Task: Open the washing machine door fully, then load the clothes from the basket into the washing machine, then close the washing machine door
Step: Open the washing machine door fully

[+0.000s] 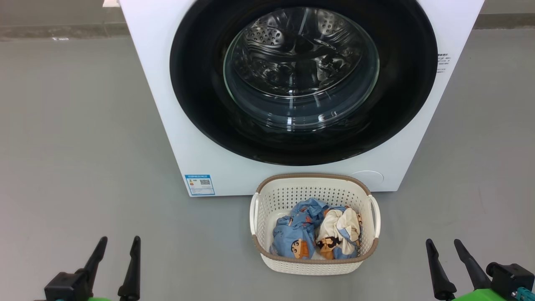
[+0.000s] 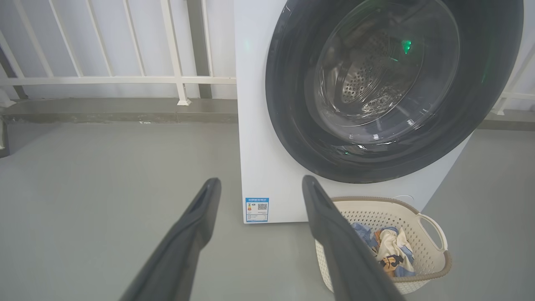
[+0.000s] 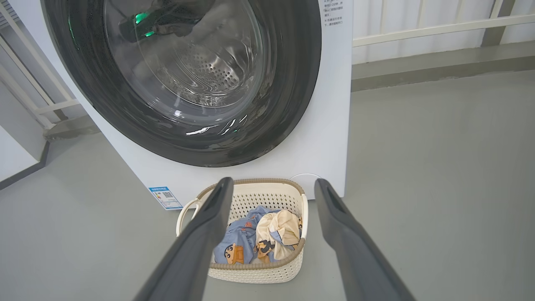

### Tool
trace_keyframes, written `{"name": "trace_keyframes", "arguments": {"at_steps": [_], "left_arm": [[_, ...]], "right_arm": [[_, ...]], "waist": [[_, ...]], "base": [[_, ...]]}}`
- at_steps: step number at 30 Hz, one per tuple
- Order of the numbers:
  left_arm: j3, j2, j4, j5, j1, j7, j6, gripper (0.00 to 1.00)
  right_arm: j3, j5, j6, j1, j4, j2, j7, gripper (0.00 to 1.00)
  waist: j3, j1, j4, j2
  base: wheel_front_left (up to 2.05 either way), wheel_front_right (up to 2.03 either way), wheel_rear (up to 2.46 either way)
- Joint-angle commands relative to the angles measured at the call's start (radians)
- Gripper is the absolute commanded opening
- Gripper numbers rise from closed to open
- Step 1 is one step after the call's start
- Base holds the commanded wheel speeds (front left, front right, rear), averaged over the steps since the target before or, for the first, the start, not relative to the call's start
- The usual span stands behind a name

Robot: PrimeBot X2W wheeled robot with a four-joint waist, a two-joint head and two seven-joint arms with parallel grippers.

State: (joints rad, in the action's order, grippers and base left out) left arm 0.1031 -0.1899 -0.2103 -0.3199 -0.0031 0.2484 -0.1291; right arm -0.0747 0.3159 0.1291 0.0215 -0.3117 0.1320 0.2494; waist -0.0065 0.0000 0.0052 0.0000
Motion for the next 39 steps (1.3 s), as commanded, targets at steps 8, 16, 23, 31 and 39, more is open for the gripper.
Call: {"name": "trace_keyframes", "arguments": {"at_steps": [8, 16, 23, 31, 39], "left_arm": [[-0.042, -0.019, 0.025, 0.01, -0.035, 0.013, -0.002, 1.0], [-0.038, -0.02, 0.027, 0.011, -0.034, 0.013, -0.002, 1.0], [-0.031, -0.021, 0.028, 0.006, -0.036, 0.013, -0.002, 1.0], [-0.04, -0.007, 0.046, -0.042, -0.035, 0.013, -0.002, 1.0], [-0.036, -0.015, 0.053, -0.052, -0.03, 0.013, -0.002, 1.0]], "right_arm": [[0.019, -0.014, 0.002, -0.013, 0.031, 0.011, 0.012, 1.0], [0.017, -0.013, 0.002, -0.011, 0.031, 0.009, 0.012, 1.0], [0.018, -0.014, 0.002, -0.011, 0.032, 0.008, 0.012, 1.0], [0.017, -0.01, 0.002, -0.009, 0.031, 0.01, 0.012, 1.0], [0.011, -0.009, 0.002, -0.008, 0.032, 0.009, 0.012, 1.0]], "waist": [[0.007, 0.0, -0.001, 0.0], [0.008, 0.0, -0.002, 0.0], [0.009, 0.0, -0.003, 0.0], [0.008, 0.0, -0.006, 0.0], [0.012, 0.0, -0.003, 0.0]], "base": [[0.89, 0.89, -1.77], [1.23, 1.23, -2.46], [1.23, 1.23, -2.46], [1.22, 1.22, -2.44], [0.81, 0.81, -1.61]]}}
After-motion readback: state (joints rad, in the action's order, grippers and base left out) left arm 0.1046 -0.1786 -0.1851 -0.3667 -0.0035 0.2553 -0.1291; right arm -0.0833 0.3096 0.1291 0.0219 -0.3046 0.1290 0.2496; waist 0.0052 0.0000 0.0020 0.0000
